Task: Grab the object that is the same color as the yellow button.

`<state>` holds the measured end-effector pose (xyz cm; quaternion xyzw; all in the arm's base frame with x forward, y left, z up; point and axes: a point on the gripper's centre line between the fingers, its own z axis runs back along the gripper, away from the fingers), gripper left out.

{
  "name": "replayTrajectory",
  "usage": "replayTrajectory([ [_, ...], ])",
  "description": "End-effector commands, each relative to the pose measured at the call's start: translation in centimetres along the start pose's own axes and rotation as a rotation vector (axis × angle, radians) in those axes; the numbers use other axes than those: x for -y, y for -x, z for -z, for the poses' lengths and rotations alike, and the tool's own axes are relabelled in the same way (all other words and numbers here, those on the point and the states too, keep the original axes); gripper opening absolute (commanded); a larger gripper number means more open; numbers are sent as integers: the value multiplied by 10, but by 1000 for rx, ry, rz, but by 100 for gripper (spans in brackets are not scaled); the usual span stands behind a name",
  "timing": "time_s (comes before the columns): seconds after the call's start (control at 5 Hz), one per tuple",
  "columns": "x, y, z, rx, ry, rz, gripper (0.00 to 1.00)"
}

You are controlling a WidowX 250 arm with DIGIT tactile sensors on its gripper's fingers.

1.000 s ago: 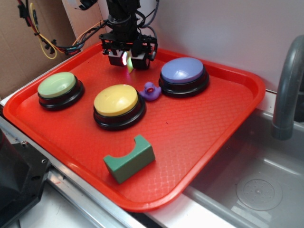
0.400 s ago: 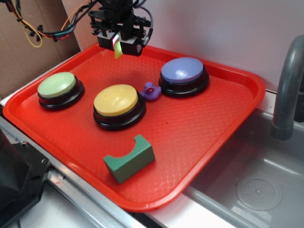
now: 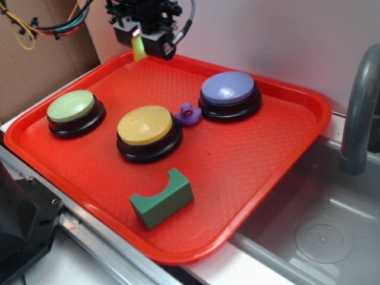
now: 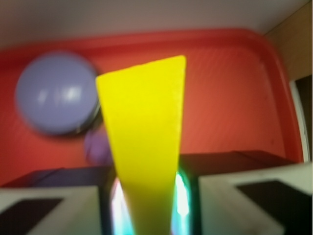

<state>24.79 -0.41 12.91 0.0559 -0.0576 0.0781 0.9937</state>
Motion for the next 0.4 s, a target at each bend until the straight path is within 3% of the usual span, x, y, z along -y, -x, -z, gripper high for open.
replayTrajectory([
  [0.0, -12, 42, -25, 79, 128, -24, 0],
  [0.2, -13, 52, -32, 72, 95, -59, 0],
])
